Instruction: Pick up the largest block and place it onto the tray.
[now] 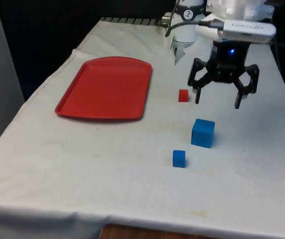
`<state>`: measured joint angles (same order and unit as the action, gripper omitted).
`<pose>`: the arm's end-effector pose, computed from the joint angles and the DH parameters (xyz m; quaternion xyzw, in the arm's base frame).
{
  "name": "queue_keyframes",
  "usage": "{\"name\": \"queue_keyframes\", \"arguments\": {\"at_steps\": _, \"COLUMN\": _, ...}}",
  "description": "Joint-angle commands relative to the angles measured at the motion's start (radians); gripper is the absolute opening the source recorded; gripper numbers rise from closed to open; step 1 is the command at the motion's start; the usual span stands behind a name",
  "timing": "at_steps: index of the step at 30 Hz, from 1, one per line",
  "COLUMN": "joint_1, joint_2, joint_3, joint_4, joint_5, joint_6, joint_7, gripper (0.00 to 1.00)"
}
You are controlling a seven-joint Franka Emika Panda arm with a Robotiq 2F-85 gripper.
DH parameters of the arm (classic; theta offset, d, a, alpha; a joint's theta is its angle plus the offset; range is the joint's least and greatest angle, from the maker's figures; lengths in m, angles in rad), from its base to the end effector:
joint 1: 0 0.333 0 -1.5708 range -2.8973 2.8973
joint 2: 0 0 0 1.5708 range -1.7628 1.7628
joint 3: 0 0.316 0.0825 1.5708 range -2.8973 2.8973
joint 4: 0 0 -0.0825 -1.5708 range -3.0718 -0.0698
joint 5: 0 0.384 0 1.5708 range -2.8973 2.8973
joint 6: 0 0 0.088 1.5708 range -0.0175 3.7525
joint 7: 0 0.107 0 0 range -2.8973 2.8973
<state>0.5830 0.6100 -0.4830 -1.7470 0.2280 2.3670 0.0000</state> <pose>0.6649 0.1026 0.2646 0.9976 0.0147 0.0473 0.0479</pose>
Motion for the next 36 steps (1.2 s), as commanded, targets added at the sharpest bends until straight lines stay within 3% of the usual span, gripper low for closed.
{"name": "queue_keyframes", "arguments": {"at_steps": 1, "joint_1": -0.012, "joint_2": 0.017, "joint_3": 0.013, "joint_4": 0.010, "joint_5": 0.020, "joint_6": 0.010, "joint_7": -0.012, "gripper": 1.00}}
{"name": "queue_keyframes", "arguments": {"at_steps": 3, "joint_1": -0.015, "joint_2": 0.039, "joint_3": 0.012, "joint_4": 0.016, "joint_5": 0.039, "joint_6": 0.022, "joint_7": -0.021, "gripper": 1.00}}
{"name": "queue_keyframes", "arguments": {"at_steps": 4, "joint_1": -0.002, "joint_2": 0.027, "joint_3": 0.001, "joint_4": 0.012, "joint_5": 0.020, "joint_6": 0.011, "joint_7": -0.007, "gripper": 1.00}}
{"name": "queue_keyframes", "arguments": {"at_steps": 5, "joint_1": -0.015, "joint_2": 0.039, "joint_3": 0.012, "joint_4": 0.016, "joint_5": 0.039, "joint_6": 0.022, "joint_7": -0.021, "gripper": 1.00}}
{"name": "queue_keyframes", "arguments": {"at_steps": 6, "joint_1": -0.018, "joint_2": 0.052, "joint_3": 0.011, "joint_4": 0.017, "joint_5": 0.051, "joint_6": 0.029, "joint_7": -0.028, "gripper": 1.00}}
{"name": "queue_keyframes", "arguments": {"at_steps": 12, "joint_1": -0.027, "joint_2": 0.085, "joint_3": 0.005, "joint_4": 0.015, "joint_5": 0.095, "joint_6": 0.046, "joint_7": -0.059, "gripper": 1.00}}
{"name": "queue_keyframes", "arguments": {"at_steps": 13, "joint_1": -0.020, "joint_2": 0.084, "joint_3": -0.004, "joint_4": 0.017, "joint_5": 0.086, "joint_6": 0.034, "joint_7": -0.052, "gripper": 1.00}}
{"name": "queue_keyframes", "arguments": {"at_steps": 14, "joint_1": -0.030, "joint_2": 0.090, "joint_3": 0.005, "joint_4": 0.016, "joint_5": 0.099, "joint_6": 0.048, "joint_7": -0.062, "gripper": 1.00}}
{"name": "queue_keyframes", "arguments": {"at_steps": 16, "joint_1": -0.036, "joint_2": 0.101, "joint_3": 0.006, "joint_4": 0.019, "joint_5": 0.110, "joint_6": 0.052, "joint_7": -0.070, "gripper": 1.00}}
{"name": "queue_keyframes", "arguments": {"at_steps": 22, "joint_1": -0.042, "joint_2": 0.145, "joint_3": 0.007, "joint_4": 0.042, "joint_5": 0.143, "joint_6": 0.068, "joint_7": -0.078, "gripper": 1.00}}
{"name": "queue_keyframes", "arguments": {"at_steps": 23, "joint_1": -0.031, "joint_2": 0.135, "joint_3": -0.004, "joint_4": 0.030, "joint_5": 0.131, "joint_6": 0.065, "joint_7": -0.072, "gripper": 1.00}}
{"name": "queue_keyframes", "arguments": {"at_steps": 24, "joint_1": -0.043, "joint_2": 0.152, "joint_3": 0.007, "joint_4": 0.047, "joint_5": 0.148, "joint_6": 0.067, "joint_7": -0.079, "gripper": 1.00}}
{"name": "queue_keyframes", "arguments": {"at_steps": 29, "joint_1": -0.046, "joint_2": 0.189, "joint_3": 0.005, "joint_4": 0.078, "joint_5": 0.175, "joint_6": 0.066, "joint_7": -0.081, "gripper": 0.98}}
{"name": "queue_keyframes", "arguments": {"at_steps": 31, "joint_1": -0.046, "joint_2": 0.196, "joint_3": 0.004, "joint_4": 0.084, "joint_5": 0.182, "joint_6": 0.065, "joint_7": -0.083, "gripper": 0.80}}
{"name": "queue_keyframes", "arguments": {"at_steps": 32, "joint_1": -0.038, "joint_2": 0.195, "joint_3": -0.004, "joint_4": 0.079, "joint_5": 0.174, "joint_6": 0.065, "joint_7": -0.076, "gripper": 0.69}}
{"name": "queue_keyframes", "arguments": {"at_steps": 33, "joint_1": -0.046, "joint_2": 0.199, "joint_3": 0.004, "joint_4": 0.087, "joint_5": 0.185, "joint_6": 0.065, "joint_7": -0.083, "gripper": 0.69}}
{"name": "queue_keyframes", "arguments": {"at_steps": 34, "joint_1": -0.047, "joint_2": 0.203, "joint_3": 0.004, "joint_4": 0.090, "joint_5": 0.188, "joint_6": 0.065, "joint_7": -0.084, "gripper": 0.44}}
{"name": "queue_keyframes", "arguments": {"at_steps": 36, "joint_1": -0.047, "joint_2": 0.205, "joint_3": 0.004, "joint_4": 0.091, "joint_5": 0.189, "joint_6": 0.065, "joint_7": -0.084, "gripper": 0.23}}
